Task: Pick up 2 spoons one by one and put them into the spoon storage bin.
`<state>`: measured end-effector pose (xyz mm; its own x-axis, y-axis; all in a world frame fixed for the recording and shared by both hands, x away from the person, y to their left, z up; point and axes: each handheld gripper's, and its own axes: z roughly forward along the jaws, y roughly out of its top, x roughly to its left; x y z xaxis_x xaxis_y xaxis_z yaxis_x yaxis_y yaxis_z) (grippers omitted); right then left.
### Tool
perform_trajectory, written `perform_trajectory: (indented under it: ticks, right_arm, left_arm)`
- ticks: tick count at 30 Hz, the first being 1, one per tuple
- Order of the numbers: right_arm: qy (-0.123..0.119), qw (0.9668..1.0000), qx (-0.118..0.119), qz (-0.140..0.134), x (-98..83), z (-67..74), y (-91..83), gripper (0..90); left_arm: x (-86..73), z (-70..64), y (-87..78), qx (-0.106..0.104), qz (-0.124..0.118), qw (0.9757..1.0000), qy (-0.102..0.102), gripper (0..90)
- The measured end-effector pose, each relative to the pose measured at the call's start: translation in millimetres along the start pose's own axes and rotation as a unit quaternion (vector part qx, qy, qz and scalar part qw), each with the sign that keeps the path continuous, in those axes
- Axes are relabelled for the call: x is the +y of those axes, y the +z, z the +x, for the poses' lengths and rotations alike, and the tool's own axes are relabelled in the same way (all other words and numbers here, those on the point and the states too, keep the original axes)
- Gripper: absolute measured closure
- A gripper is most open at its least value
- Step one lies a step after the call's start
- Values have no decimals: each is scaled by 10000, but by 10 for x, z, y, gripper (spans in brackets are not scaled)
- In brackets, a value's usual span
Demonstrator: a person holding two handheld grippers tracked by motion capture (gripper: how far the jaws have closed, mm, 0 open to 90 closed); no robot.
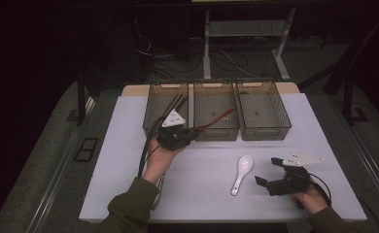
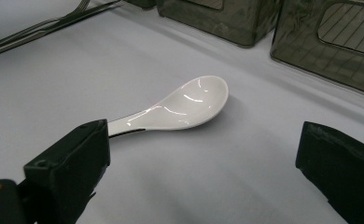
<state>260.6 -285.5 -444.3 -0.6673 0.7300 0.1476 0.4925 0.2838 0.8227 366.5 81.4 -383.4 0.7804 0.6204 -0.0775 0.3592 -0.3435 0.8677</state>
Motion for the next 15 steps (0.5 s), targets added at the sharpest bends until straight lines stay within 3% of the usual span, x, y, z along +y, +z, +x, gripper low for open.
perform_trajectory:
  ticks: [15]
  right_arm:
    - [12, 10000, -2, -28, -2, -8, -16, 26]
  left_arm:
    - [257, 147, 325, 315, 82, 9995, -29, 787]
